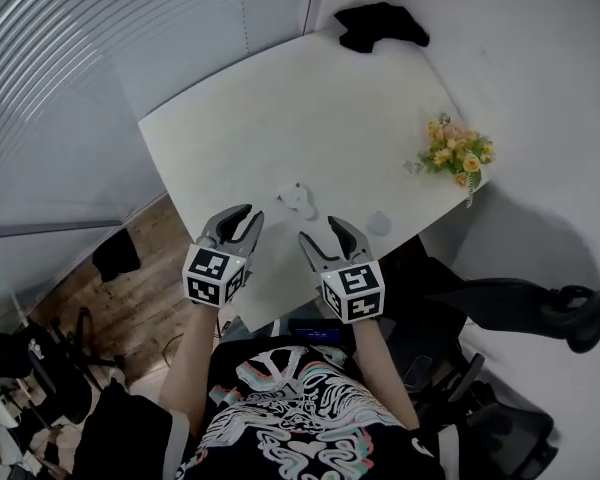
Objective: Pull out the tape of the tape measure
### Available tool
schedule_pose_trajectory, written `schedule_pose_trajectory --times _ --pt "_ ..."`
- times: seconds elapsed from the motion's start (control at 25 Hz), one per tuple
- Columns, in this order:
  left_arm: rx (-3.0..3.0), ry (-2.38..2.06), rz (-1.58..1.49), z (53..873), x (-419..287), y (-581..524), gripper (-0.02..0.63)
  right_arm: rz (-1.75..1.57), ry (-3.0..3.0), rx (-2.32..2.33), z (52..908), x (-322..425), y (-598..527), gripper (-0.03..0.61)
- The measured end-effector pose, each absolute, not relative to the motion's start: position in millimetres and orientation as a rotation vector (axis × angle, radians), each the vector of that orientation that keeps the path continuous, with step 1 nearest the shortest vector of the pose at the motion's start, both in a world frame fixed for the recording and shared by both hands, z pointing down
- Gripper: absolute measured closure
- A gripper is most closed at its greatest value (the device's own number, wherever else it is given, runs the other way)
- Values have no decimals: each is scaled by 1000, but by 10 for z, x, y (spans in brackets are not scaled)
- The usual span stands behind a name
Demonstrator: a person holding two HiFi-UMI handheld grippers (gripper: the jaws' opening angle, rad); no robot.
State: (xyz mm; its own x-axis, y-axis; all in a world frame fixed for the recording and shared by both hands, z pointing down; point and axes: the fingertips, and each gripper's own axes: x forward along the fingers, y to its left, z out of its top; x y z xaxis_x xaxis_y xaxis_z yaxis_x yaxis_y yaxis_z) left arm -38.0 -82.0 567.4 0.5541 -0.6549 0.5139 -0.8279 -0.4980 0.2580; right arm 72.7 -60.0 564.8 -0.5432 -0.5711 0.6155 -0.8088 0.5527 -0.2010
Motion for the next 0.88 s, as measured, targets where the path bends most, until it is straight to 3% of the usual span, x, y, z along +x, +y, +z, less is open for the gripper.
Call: schedule_pose_trajectory --times 0.88 --pt "2384 -1058 802 6221 -185 -1051 520 580 -2257 856 6200 514 -1030 294"
